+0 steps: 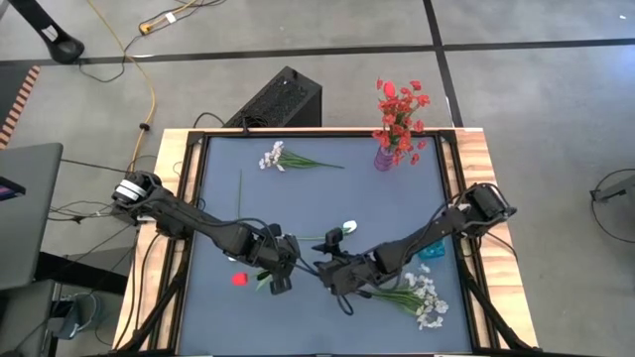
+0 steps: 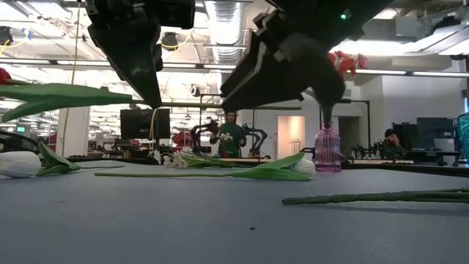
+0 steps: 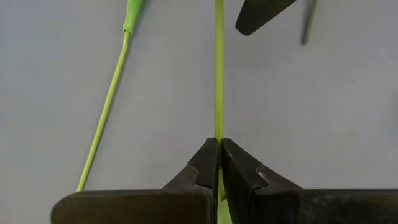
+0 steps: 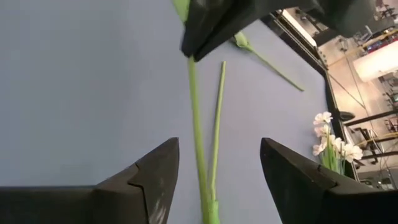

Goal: Sort flowers into vase by color
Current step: Put the red tulip into the purple vase

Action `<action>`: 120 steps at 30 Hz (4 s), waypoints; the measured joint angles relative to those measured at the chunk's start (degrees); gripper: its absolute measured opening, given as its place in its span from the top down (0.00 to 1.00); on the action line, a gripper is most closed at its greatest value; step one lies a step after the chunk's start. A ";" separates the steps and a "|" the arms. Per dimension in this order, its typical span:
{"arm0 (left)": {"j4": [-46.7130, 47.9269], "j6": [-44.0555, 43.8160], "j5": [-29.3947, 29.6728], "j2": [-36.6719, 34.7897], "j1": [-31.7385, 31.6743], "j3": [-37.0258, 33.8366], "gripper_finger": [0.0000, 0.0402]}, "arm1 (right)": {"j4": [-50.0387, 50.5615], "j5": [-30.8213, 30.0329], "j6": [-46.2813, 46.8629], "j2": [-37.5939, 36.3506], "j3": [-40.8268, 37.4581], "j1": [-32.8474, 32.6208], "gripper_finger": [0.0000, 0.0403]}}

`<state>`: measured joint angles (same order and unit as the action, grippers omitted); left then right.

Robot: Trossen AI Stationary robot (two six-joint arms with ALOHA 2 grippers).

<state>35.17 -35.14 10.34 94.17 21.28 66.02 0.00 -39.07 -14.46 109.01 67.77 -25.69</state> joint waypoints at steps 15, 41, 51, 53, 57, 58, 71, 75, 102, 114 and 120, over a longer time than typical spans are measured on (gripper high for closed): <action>-0.19 1.06 0.08 0.00 0.00 0.00 1.00 | 5.58 0.04 3.50 -0.19 0.00 -0.02 0.70; -0.30 1.95 -0.03 0.00 0.07 0.00 0.89 | 7.79 3.39 5.92 -0.15 0.00 -0.52 0.93; -3.95 7.77 0.95 -3.20 0.11 0.00 0.72 | 8.25 12.05 10.43 -0.41 -0.02 -1.08 0.93; -3.32 9.55 4.35 -5.46 0.17 0.00 0.71 | 8.30 12.27 10.43 -1.03 -0.04 -1.32 0.93; -4.64 12.84 13.60 -11.64 0.89 -2.39 0.71 | 6.79 15.25 9.61 -3.40 -1.30 -1.31 0.93; -5.76 13.29 14.61 -13.12 0.96 -3.33 0.71 | 5.49 16.19 9.35 -4.26 -2.43 -1.26 0.93; -35.18 15.32 18.78 -23.83 1.01 -23.85 0.71 | -38.87 29.15 4.04 -22.27 -24.99 -0.46 0.93; -54.17 22.79 16.35 -23.78 1.44 -29.99 0.71 | -50.77 28.84 3.72 -23.75 -29.09 -0.52 0.93; -82.16 38.59 10.61 -21.47 -3.43 -27.88 0.71 | -65.23 19.47 7.39 -23.43 -29.73 6.36 0.93; -82.11 44.01 4.91 -13.46 -5.25 -18.39 0.71 | -63.75 17.85 7.13 -23.43 -29.70 5.83 0.93; -82.13 43.77 6.44 -13.51 -5.44 -17.97 0.71 | -63.39 17.86 6.73 -23.43 -29.70 5.92 0.93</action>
<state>-46.96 8.63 16.77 80.66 15.84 48.05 -63.39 -21.21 -7.73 85.58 38.06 -19.77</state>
